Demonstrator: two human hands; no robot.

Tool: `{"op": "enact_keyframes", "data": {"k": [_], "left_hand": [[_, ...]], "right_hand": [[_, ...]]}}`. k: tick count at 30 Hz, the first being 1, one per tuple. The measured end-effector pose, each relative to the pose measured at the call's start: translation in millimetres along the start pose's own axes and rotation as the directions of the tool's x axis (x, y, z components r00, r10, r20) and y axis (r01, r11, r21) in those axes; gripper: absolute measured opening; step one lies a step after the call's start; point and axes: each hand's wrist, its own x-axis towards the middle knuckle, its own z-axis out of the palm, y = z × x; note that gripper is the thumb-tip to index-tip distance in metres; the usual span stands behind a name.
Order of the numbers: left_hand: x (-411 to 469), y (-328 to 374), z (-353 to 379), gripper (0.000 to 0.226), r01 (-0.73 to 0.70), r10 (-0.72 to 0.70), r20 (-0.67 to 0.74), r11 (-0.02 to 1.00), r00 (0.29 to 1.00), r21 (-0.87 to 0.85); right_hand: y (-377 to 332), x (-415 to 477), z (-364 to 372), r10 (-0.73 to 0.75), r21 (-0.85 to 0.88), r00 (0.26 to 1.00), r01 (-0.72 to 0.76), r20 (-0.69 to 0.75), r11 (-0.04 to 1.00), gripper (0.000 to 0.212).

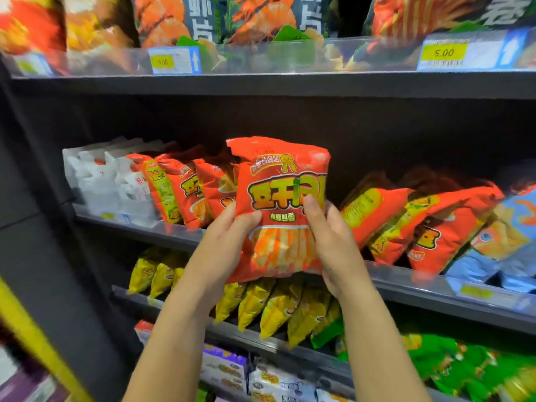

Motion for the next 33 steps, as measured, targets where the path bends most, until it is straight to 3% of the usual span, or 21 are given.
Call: {"op": "enact_keyframes", "data": {"k": [2, 5, 8, 12, 19, 23, 26, 30, 33], "left_hand": [[-7.9, 2.7, -10.0, 0.027, 0.015, -0.017, 0.067, 1.0, 0.998, 0.027], [-11.8, 7.8, -27.9, 0.055, 0.055, -0.058, 0.063, 0.997, 0.996, 0.048], [-17.2, 1.0, -52.4, 0.075, 0.057, -0.058, 0.0, 0.997, 0.998, -0.059], [-29.0, -4.3, -73.0, 0.076, 0.084, -0.093, -0.029, 0.968, 0.995, -0.236], [-40.6, 6.6, -65.0, 0.064, 0.06, -0.062, -0.012, 0.99, 0.998, -0.128], [-41.2, 7.7, -52.3, 0.059, 0.062, -0.063, 0.023, 0.997, 0.998, 0.048], [-36.6, 4.5, -45.1, 0.075, 0.11, -0.119, 0.07, 0.987, 0.99, 0.117], [-29.7, -8.3, -36.7, 0.071, 0.089, -0.086, -0.024, 0.964, 0.996, 0.249], [-26.9, -14.5, -38.1, 0.059, 0.145, -0.136, -0.096, 0.985, 0.986, 0.097]], "right_hand": [[5.3, -6.4, 13.8, 0.04, 0.109, 0.999, -0.042, 0.02, 0.993, 0.069], [14.4, -14.2, 27.7, 0.135, 0.255, 0.991, -0.135, 0.018, 0.957, 0.055], [29.8, -20.6, 36.5, 0.283, 0.451, 0.957, -0.279, 0.061, 0.848, 0.05], [46.2, -28.0, 39.1, 0.348, 0.56, 0.934, -0.333, 0.084, 0.759, 0.056], [47.2, -36.0, 42.4, 0.344, 0.408, 0.937, -0.335, 0.054, 0.849, 0.074], [38.9, -39.4, 46.6, 0.259, 0.285, 0.965, -0.241, -0.028, 0.928, 0.057], [31.0, -41.8, 48.9, 0.196, 0.172, 0.98, -0.187, -0.037, 0.967, 0.044], [26.6, -43.2, 50.0, 0.19, 0.146, 0.982, -0.186, -0.009, 0.972, 0.057], [24.8, -44.7, 41.7, 0.199, 0.147, 0.98, -0.2, 0.023, 0.969, 0.063]]}}
